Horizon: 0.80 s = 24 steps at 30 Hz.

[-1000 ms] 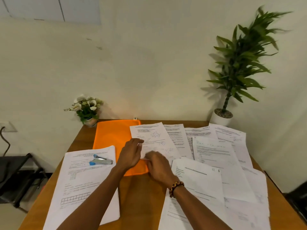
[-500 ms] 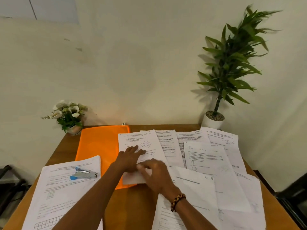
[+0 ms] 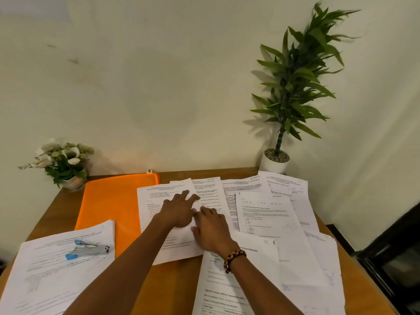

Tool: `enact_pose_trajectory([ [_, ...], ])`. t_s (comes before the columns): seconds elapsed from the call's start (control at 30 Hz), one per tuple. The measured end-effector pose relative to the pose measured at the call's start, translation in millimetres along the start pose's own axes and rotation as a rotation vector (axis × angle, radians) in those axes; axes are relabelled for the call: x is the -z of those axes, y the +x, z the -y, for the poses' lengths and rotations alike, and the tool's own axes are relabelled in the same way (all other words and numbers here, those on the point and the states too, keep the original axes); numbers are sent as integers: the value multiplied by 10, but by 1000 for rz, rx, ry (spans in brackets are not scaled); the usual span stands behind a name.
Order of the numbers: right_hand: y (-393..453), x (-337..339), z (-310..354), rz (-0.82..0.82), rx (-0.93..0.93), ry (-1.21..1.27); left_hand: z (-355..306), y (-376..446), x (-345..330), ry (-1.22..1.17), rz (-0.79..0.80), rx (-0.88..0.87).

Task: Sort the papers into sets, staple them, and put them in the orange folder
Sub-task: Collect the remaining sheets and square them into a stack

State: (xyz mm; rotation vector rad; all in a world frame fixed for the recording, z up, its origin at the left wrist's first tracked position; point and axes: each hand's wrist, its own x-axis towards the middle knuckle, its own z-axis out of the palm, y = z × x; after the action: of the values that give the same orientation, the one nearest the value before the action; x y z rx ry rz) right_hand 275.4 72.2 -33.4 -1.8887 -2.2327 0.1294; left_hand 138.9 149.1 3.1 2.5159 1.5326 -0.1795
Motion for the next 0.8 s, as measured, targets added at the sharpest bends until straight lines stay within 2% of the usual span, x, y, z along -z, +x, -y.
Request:
enact_pose_trajectory([
  [0.07, 26, 55, -40, -27, -19, 204, -87, 43, -72, 10, 52, -28],
  [0.13, 54, 118, -158, -150, -112, 328, -121, 78, -147, 53, 56, -21],
  [0.2, 76, 186, -332, -277, -160, 242, -124, 106, -162, 63, 36, -9],
  [0.23, 72, 206, -411, -262, -162, 193, -127, 122, -160, 68, 40, -9],
  [0.33, 36, 216, -515, -49, -111, 46, -158, 159, -156, 89, 37, -7],
  [0.43, 21, 166, -528, -2, -88, 30, -261, 214, -147, 80, -34, -8],
  [0.57, 30, 168, -562, -139, -101, 134, -482, 311, -182, -17, -119, -85],
  [0.7, -61, 279, -738, -360, -237, 132, -742, 363, -201, -63, -141, -156],
  [0.8, -206, 306, -947, -358, -343, 65, -897, 385, -215, -103, -160, -189],
])
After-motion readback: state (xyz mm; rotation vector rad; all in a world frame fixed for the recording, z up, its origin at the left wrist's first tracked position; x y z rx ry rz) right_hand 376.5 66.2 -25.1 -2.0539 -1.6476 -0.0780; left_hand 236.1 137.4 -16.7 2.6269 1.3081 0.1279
